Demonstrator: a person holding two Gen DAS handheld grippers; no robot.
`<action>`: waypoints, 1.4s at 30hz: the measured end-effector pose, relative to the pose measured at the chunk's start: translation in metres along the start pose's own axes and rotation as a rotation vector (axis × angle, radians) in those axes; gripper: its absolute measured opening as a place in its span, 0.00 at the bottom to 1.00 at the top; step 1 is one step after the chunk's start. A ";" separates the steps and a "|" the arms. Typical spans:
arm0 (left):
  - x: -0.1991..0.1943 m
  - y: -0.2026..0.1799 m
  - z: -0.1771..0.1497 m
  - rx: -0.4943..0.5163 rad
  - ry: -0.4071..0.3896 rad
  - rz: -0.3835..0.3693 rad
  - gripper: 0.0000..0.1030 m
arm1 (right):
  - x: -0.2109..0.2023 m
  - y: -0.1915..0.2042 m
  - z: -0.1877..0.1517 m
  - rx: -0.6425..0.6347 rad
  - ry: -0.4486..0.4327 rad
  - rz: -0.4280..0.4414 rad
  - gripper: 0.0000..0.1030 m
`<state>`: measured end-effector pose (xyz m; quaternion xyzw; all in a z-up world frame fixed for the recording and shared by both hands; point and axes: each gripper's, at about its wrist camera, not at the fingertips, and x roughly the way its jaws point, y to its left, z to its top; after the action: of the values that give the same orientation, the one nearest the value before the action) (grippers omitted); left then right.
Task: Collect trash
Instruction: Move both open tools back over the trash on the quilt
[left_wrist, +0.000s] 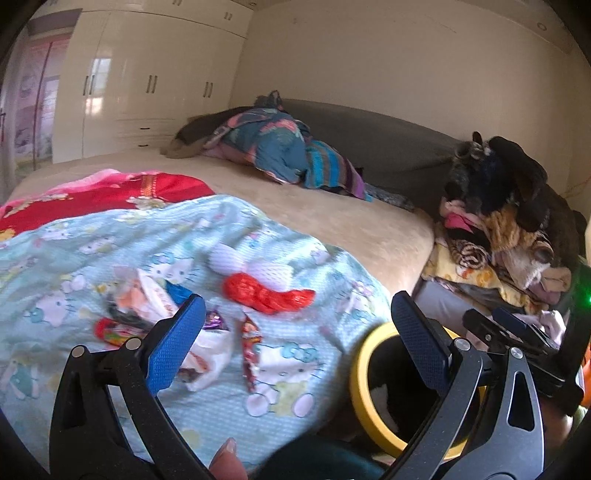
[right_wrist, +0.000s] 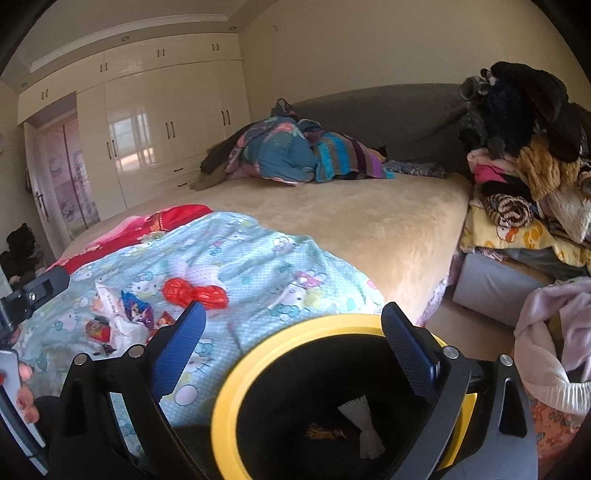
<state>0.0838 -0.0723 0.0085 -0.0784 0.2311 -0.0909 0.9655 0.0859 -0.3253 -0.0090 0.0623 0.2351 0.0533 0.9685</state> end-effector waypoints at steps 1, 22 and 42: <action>-0.002 0.004 0.002 -0.005 -0.003 0.009 0.90 | 0.000 0.004 0.001 -0.006 -0.001 0.006 0.91; -0.026 0.092 0.015 -0.166 -0.036 0.151 0.90 | 0.016 0.089 0.012 -0.087 0.018 0.157 0.92; -0.043 0.172 0.007 -0.281 -0.028 0.290 0.90 | 0.049 0.168 0.003 -0.191 0.097 0.309 0.92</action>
<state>0.0730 0.1050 -0.0002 -0.1794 0.2368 0.0835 0.9512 0.1181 -0.1530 -0.0039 0.0028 0.2632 0.2264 0.9378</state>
